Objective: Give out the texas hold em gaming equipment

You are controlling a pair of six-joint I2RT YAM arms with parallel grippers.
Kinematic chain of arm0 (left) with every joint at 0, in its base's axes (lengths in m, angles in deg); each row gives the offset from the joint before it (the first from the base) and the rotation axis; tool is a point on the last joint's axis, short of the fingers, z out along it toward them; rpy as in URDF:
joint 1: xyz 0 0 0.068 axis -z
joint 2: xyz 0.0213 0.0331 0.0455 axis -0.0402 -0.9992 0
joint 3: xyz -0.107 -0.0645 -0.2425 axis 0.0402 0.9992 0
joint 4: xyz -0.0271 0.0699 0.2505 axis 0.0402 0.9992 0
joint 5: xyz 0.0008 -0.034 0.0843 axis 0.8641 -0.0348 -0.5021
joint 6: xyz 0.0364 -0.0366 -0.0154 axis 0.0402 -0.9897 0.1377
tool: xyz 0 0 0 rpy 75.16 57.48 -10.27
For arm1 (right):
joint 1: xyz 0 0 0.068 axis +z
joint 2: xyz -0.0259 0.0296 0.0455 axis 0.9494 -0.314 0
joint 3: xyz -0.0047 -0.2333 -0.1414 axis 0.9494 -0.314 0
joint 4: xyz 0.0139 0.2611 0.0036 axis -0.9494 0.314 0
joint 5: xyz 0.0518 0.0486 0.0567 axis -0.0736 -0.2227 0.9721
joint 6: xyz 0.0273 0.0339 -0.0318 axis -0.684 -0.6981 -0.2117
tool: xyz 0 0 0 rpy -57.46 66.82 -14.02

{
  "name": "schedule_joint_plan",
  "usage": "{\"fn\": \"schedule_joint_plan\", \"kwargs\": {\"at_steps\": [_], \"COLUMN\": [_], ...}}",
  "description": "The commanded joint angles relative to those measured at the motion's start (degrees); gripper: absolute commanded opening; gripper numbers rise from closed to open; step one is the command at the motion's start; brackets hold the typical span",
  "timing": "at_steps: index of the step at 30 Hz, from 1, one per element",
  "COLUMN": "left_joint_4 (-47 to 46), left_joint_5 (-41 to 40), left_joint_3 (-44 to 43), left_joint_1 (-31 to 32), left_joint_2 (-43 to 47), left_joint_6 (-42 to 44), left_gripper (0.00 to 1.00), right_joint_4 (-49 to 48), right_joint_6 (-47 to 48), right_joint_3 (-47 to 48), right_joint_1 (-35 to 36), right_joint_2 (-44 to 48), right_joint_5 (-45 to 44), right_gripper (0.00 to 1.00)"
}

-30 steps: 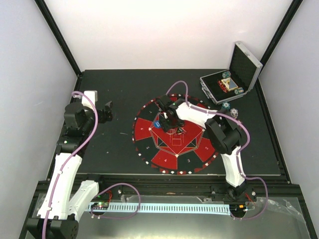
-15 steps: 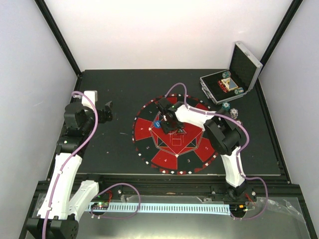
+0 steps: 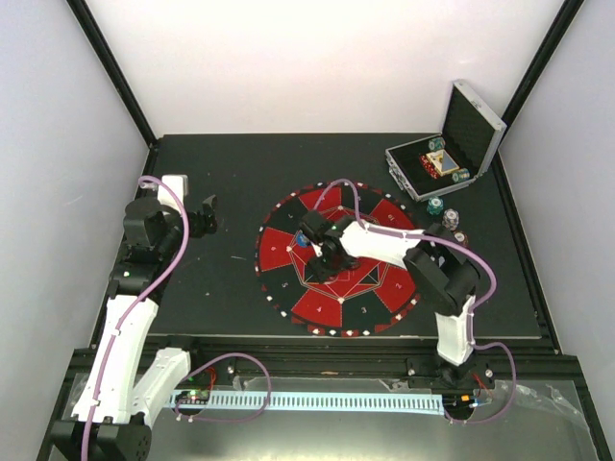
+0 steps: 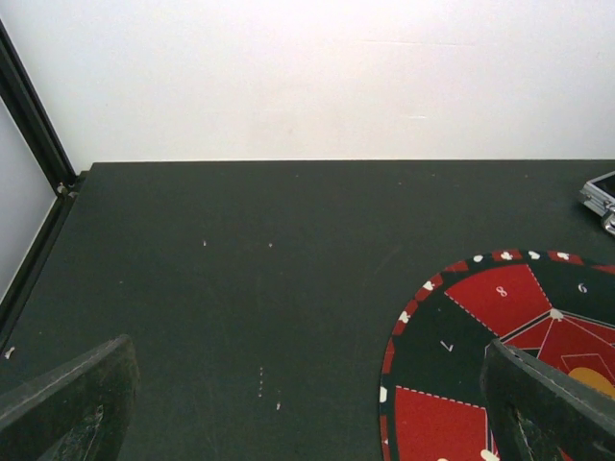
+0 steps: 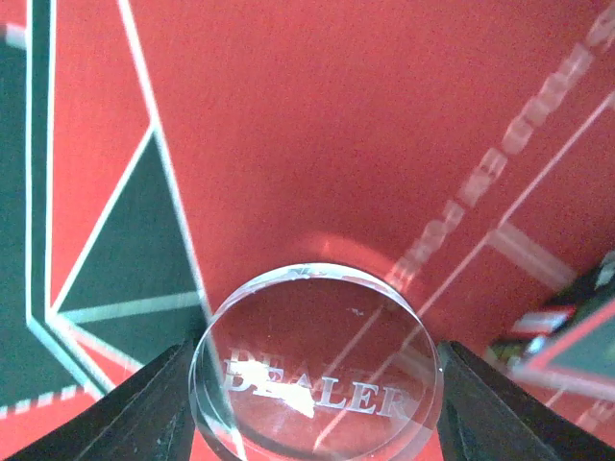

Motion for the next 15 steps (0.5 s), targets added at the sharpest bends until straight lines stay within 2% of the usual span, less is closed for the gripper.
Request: {"fn": "schedule_joint_plan", "kwargs": {"at_steps": [1,8,15], "left_joint_4": [0.1,0.2,0.2], "left_joint_5": [0.5,0.6,0.6], "left_joint_3": [-0.2,-0.2,-0.3], "left_joint_1": [0.3,0.3,0.3], "left_joint_2": [-0.2,-0.4,-0.5], "left_joint_6": [0.4,0.4,0.4], "left_gripper": [0.99,0.99,0.99], "right_joint_4": [1.4,0.8,0.0], "right_joint_6": [-2.7,-5.5,-6.7], "right_joint_3": [-5.3,-12.4,-14.4], "right_joint_1": [1.4,2.4,4.3], "right_joint_2": [5.6,11.5,12.1], "right_joint_5": [2.2,2.3,3.0], "right_gripper": [0.59,0.59,0.60]}}
